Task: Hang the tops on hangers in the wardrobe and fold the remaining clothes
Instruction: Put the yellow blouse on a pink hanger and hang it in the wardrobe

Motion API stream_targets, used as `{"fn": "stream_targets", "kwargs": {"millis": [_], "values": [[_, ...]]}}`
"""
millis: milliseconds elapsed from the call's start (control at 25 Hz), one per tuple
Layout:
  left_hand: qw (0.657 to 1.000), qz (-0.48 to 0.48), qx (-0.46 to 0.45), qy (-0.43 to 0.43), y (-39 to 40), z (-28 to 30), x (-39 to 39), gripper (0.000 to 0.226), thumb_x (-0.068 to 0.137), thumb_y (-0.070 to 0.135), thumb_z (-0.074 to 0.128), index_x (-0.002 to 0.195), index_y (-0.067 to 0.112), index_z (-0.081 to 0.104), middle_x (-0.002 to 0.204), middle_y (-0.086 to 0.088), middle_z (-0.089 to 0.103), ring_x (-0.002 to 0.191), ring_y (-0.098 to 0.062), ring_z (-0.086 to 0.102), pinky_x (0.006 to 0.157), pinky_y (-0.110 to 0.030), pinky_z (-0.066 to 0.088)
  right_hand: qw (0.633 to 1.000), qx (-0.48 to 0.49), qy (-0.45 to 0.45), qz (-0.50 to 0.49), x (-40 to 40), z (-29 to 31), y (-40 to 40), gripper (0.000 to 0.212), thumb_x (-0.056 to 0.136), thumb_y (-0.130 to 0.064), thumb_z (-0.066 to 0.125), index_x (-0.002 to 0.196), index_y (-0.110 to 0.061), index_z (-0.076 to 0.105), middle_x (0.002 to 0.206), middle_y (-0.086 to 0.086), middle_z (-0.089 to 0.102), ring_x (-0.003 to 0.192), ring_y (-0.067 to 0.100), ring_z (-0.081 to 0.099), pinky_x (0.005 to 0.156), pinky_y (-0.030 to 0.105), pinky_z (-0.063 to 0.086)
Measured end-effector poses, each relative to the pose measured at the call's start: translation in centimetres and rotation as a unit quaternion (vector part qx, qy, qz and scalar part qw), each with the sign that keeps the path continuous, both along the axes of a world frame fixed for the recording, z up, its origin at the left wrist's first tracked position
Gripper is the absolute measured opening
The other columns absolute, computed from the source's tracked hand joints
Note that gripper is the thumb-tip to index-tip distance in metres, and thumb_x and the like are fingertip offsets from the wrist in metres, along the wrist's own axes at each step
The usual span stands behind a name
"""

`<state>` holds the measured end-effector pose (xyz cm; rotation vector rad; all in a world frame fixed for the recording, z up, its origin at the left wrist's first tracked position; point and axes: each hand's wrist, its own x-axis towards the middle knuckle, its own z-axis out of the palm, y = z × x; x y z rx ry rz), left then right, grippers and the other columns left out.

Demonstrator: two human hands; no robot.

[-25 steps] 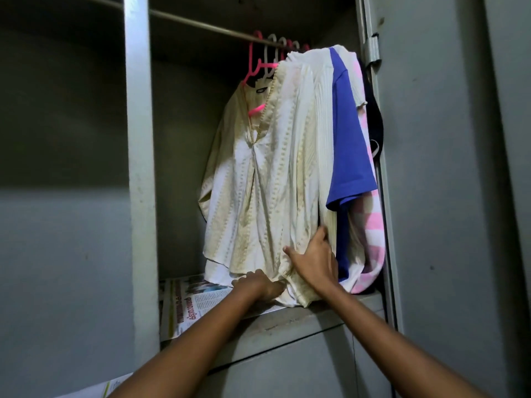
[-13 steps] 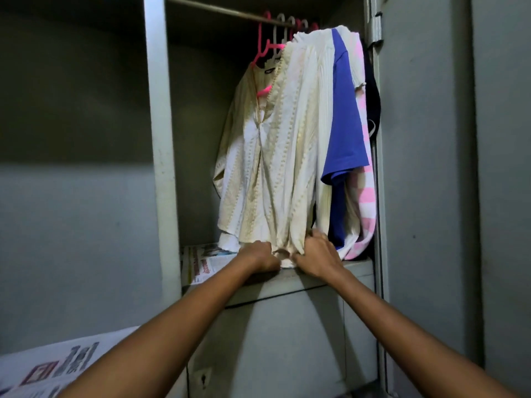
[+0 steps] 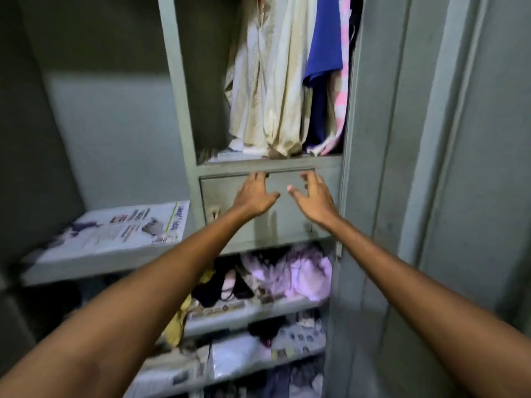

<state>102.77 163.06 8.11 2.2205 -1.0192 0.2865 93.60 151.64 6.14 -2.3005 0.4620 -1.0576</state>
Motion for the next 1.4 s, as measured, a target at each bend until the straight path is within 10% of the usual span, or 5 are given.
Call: {"fn": "stream_targets", "kwargs": {"millis": [600, 720, 960, 1160, 1400], "values": [[0.919, -0.059, 0.086, 0.379, 8.9, -24.9, -16.2, 0.024, 0.089, 0.019, 0.058, 0.109, 0.006, 0.054, 0.101, -0.01, 0.062, 0.088, -0.02, 0.057, 0.063, -0.026, 0.043, 0.909, 0.36, 0.202, -0.065, -17.3, -24.2, 11.0, 0.027, 0.099, -0.036, 0.039, 0.104, -0.012, 0.052, 0.097, 0.012, 0.049, 0.092, 0.022, 0.048, 0.065, 0.027, 0.037], [0.907, -0.074, 0.124, 0.394, 11.1, -29.0, -19.7, 0.021, 0.092, 0.014, 0.055, 0.072, 0.013, 0.051, 0.068, 0.002, 0.062, 0.068, -0.007, 0.055, 0.05, -0.014, 0.033, 0.869, 0.424, 0.229, -0.117, -22.0, -29.1, 13.6, 0.027, 0.098, -0.039, 0.04, 0.106, -0.014, 0.048, 0.098, 0.01, 0.049, 0.085, 0.022, 0.051, 0.053, 0.025, 0.037], [0.846, -0.162, 0.248, 0.444, 10.3, -35.9, -28.8, 0.021, 0.09, 0.019, 0.058, 0.07, 0.013, 0.055, 0.087, -0.015, 0.061, 0.091, -0.023, 0.054, 0.075, -0.028, 0.044, 0.824, 0.47, 0.253, -0.191, -34.2, -34.9, 15.3, 0.043, 0.1, -0.037, 0.035, 0.085, -0.003, 0.056, 0.08, 0.008, 0.049, 0.073, 0.019, 0.048, 0.058, 0.024, 0.034], [0.815, -0.28, 0.298, 0.411, 4.3, -35.0, -40.2, 0.036, 0.094, 0.024, 0.052, 0.113, -0.006, 0.059, 0.12, -0.026, 0.059, 0.111, -0.035, 0.056, 0.083, -0.037, 0.044, 0.788, 0.505, 0.198, -0.29, -45.0, -35.3, 12.6, 0.04, 0.101, -0.039, 0.032, 0.081, -0.009, 0.05, 0.081, 0.011, 0.047, 0.086, 0.025, 0.047, 0.075, 0.032, 0.038], [0.775, -0.402, 0.345, 0.344, -5.6, -33.0, -54.9, 0.023, 0.095, 0.027, 0.051, 0.081, 0.009, 0.058, 0.099, -0.018, 0.058, 0.091, -0.023, 0.052, 0.074, -0.03, 0.038, 0.728, 0.554, 0.071, -0.398, -60.3, -34.5, 5.7, 0.034, 0.099, -0.043, 0.033, 0.081, -0.017, 0.046, 0.076, 0.005, 0.043, 0.076, 0.022, 0.045, 0.06, 0.027, 0.036]]}}
